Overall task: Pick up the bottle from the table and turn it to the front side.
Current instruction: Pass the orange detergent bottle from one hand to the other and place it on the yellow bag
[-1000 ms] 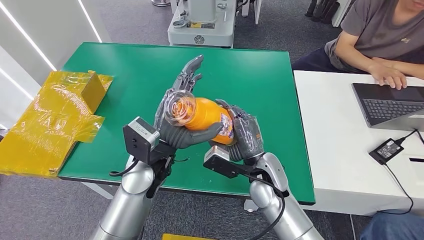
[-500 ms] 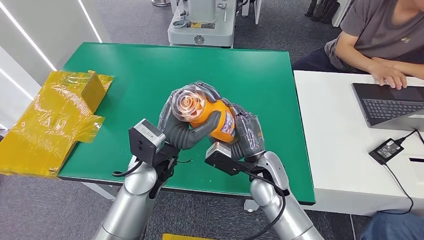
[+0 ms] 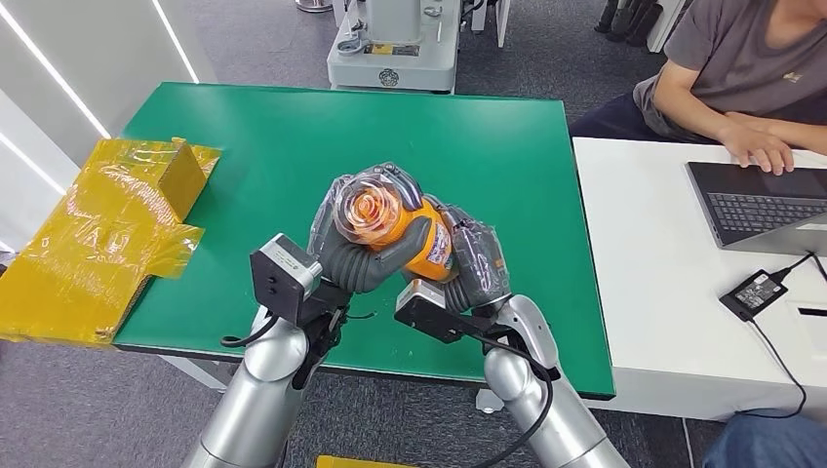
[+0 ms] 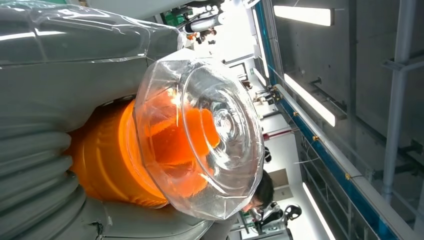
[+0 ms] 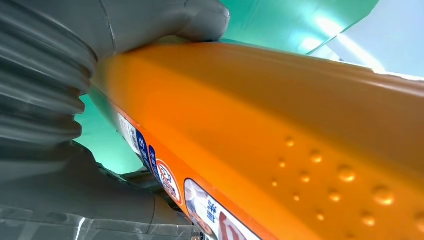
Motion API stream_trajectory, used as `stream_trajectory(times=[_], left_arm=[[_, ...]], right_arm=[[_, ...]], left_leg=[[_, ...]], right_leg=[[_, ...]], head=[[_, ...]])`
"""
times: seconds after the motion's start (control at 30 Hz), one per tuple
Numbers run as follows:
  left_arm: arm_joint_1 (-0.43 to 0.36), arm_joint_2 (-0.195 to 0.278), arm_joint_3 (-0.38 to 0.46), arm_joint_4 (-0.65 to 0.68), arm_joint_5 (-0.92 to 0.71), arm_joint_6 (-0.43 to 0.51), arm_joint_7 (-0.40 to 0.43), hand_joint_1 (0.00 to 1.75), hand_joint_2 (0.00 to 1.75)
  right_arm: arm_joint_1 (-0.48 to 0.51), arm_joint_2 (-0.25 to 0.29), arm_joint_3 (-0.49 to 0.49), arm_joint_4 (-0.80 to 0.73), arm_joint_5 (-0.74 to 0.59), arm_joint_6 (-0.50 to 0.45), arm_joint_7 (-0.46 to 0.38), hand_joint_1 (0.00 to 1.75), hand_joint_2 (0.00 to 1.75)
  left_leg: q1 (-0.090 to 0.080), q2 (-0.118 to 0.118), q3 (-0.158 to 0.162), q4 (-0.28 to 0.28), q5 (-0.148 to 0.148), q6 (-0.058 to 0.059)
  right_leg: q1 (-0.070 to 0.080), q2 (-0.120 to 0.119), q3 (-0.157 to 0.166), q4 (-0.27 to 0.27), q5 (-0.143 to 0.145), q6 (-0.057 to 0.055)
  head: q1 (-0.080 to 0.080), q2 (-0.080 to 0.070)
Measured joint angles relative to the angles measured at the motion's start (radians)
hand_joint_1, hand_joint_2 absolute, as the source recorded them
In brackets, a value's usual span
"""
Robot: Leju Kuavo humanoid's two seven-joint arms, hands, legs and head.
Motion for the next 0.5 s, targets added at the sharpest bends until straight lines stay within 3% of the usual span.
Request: stream_trajectory(times=[0.07,0.1,0.2,0.23,0.5], left_arm=[[0.002,0.000,0.000,0.000,-0.001,0.000,0.000,1.75,1.75],[0.003,0.000,0.000,0.000,-0.002,0.000,0.000,1.75,1.75],[0.006,0.000,0.000,0.000,-0.006,-0.001,0.000,1.75,1.75],[0.007,0.000,0.000,0.000,-0.008,-0.001,0.000,1.75,1.75],[0.008,0.000,0.001,0.000,-0.014,-0.001,0.000,1.75,1.75]], right_arm=[[0.000,0.000,0.000,0.000,0.000,0.000,0.003,1.61,1.75],[0.000,0.000,0.000,0.000,0.000,-0.001,0.004,1.37,1.75],[0.001,0.000,0.000,0.000,0.000,-0.003,0.008,0.19,1.75],[0.002,0.000,0.000,-0.001,0.000,-0.004,0.010,0.00,1.75],[0.018,0.000,-0.002,-0.011,-0.022,-0.029,0.018,0.00,1.75]], left_leg=[[0.000,0.000,0.000,0.000,0.000,0.000],[0.000,0.000,0.000,0.000,0.000,0.000],[0.000,0.000,0.000,0.000,0.000,0.000],[0.000,0.000,0.000,0.000,0.000,0.000],[0.000,0.000,0.000,0.000,0.000,0.000]], right_leg=[[0.000,0.000,0.000,0.000,0.000,0.000],[0.000,0.000,0.000,0.000,0.000,0.000],[0.000,0.000,0.000,0.000,0.000,0.000],[0.000,0.000,0.000,0.000,0.000,0.000],[0.000,0.000,0.000,0.000,0.000,0.000]], head=[[0.000,0.000],[0.000,0.000],[0.000,0.000],[0.000,0.000],[0.000,0.000]])
